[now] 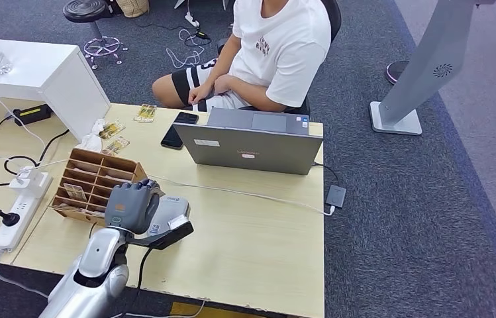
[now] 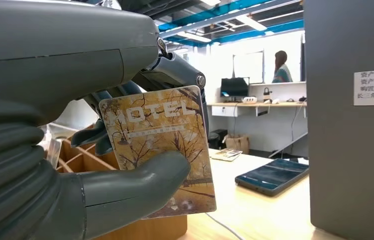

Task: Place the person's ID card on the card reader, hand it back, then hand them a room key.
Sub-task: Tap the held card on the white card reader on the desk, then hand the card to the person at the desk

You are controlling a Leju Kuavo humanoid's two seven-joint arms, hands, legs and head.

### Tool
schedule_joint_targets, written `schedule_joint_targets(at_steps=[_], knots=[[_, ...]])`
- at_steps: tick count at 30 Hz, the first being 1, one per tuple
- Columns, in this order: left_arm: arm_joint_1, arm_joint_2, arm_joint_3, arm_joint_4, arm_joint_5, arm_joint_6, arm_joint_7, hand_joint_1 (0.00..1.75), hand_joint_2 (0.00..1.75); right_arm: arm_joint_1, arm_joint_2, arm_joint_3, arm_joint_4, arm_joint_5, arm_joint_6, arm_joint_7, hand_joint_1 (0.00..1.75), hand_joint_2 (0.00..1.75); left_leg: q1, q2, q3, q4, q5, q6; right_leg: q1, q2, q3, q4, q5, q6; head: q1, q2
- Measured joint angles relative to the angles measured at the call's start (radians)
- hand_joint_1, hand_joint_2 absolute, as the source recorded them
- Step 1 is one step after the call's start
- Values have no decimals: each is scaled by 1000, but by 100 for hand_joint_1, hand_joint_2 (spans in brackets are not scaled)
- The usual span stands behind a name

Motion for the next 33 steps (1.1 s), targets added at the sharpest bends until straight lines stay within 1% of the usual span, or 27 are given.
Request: schedule_joint_targets(at_steps=[6, 13, 33], knots=[[13, -29, 0, 47, 7, 39, -19, 175, 175, -2, 1, 6, 0, 11, 7, 5, 0, 175, 0, 0, 0, 0, 0, 0, 0, 0, 0, 0, 0, 0, 0, 0], [21, -56, 0, 90, 9, 43, -23, 175, 175, -5, 1, 6, 0, 12, 8, 7, 0, 175, 0, 0, 0, 0, 0, 0, 0, 0, 0, 0, 0, 0, 0, 0], [30, -68, 6, 145, 23, 33, -28, 175, 175, -6, 2, 8, 0, 9, 12, 7, 0, 175, 0, 0, 0, 0, 0, 0, 0, 0, 0, 0, 0, 0, 0, 0]])
